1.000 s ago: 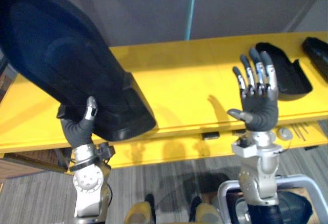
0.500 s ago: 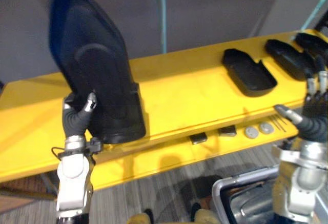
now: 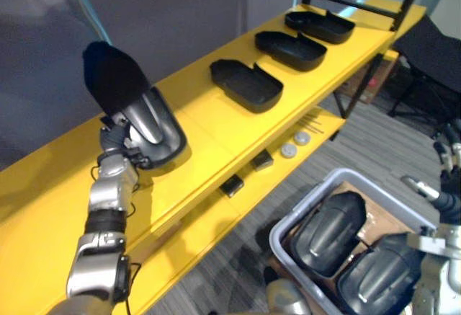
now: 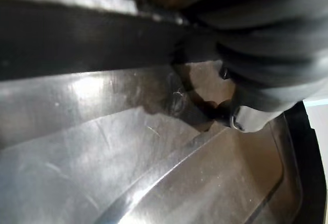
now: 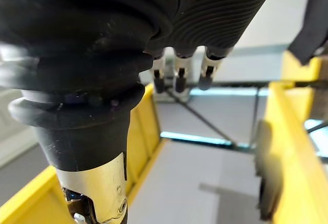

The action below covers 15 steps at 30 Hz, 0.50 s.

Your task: Walk over and take plastic housings, then place them on the shelf

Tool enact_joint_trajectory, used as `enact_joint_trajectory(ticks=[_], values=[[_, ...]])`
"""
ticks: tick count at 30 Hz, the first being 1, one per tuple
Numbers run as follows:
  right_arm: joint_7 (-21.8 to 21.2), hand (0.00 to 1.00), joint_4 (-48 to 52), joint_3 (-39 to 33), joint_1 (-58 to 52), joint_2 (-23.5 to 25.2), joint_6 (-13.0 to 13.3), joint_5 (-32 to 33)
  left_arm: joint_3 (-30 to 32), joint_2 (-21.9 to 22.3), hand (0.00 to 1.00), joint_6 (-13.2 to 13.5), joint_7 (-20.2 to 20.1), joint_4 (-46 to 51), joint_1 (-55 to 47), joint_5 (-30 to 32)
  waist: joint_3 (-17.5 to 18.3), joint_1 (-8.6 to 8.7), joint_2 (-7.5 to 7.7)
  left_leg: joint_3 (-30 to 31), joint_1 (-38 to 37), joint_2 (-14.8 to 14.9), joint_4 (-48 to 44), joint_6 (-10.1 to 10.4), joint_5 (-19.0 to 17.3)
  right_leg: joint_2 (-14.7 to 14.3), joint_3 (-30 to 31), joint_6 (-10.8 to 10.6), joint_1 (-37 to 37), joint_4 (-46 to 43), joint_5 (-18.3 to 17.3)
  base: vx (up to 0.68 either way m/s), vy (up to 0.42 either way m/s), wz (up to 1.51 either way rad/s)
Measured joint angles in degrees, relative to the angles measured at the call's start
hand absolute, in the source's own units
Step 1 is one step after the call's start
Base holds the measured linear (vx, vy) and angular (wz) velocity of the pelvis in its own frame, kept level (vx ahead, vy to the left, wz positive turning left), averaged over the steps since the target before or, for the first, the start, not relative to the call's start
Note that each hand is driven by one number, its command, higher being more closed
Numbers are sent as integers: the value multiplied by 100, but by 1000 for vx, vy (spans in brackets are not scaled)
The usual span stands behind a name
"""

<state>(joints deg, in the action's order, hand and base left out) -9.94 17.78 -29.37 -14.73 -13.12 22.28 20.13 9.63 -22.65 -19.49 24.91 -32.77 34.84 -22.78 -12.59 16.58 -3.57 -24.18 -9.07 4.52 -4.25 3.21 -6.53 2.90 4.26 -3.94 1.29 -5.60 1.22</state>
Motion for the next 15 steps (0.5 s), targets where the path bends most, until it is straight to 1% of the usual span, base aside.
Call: enact_joint_trajectory(ticks=[2, 3, 4, 5, 6, 9, 11, 15], values=[[14, 0, -5, 32, -63, 7, 9, 62, -2, 0, 100, -230, 163, -227, 29, -203, -21, 26, -66, -14, 5, 28, -4, -18, -13, 4, 45, 11, 56, -5, -12, -37, -13, -11], [19, 0, -4, 90, -64, 7, 8, 85, -4, -4, 100, -283, 214, -329, 37, -206, -45, 26, -82, -23, 19, 28, -6, -17, -12, 9, 51, 12, 77, -11, -12, -28, -10, -6], [28, 0, -5, 152, -69, 16, -4, 110, -27, -3, 100, -367, 285, -423, 40, -207, -80, 27, -85, -22, 16, 30, -20, -17, -12, 11, 53, 9, 78, -28, -10, -47, -6, -3], [97, 0, -4, 242, -75, 29, -10, 111, -116, -3, 100, -521, 416, -583, 39, -199, -105, 27, -88, -18, 12, 32, -31, -17, -12, 15, 51, 13, 81, -56, -14, -51, -8, 0], [129, 0, -4, 287, -73, 30, -11, 111, -121, -3, 100, -588, 463, -655, 39, -198, -121, 27, -83, -18, 14, 30, -34, -17, -12, 19, 49, 14, 90, -70, -17, -51, -10, 1], [154, 0, -4, 364, -78, 32, -21, 110, -119, -19, 100, -671, 664, -677, 58, -160, -157, 23, -66, -16, 24, 18, -35, -17, -12, 41, 42, 13, 104, -81, -17, -10, -1, 0], [226, 0, -2, 369, -75, 33, -26, 112, -119, -67, 100, -740, 871, -679, 68, -83, -186, 24, -69, -16, 20, 4, -35, -18, -13, 59, 36, 7, 107, -95, -17, 0, 0, 0], [283, 0, 2, 373, -65, 33, -92, 146, -71, -199, 100, -882, 994, -728, 180, 127, -346, 26, -88, -9, 40, -26, -43, -20, -10, 91, 27, -10, 156, -173, -19, 0, 0, 0]])
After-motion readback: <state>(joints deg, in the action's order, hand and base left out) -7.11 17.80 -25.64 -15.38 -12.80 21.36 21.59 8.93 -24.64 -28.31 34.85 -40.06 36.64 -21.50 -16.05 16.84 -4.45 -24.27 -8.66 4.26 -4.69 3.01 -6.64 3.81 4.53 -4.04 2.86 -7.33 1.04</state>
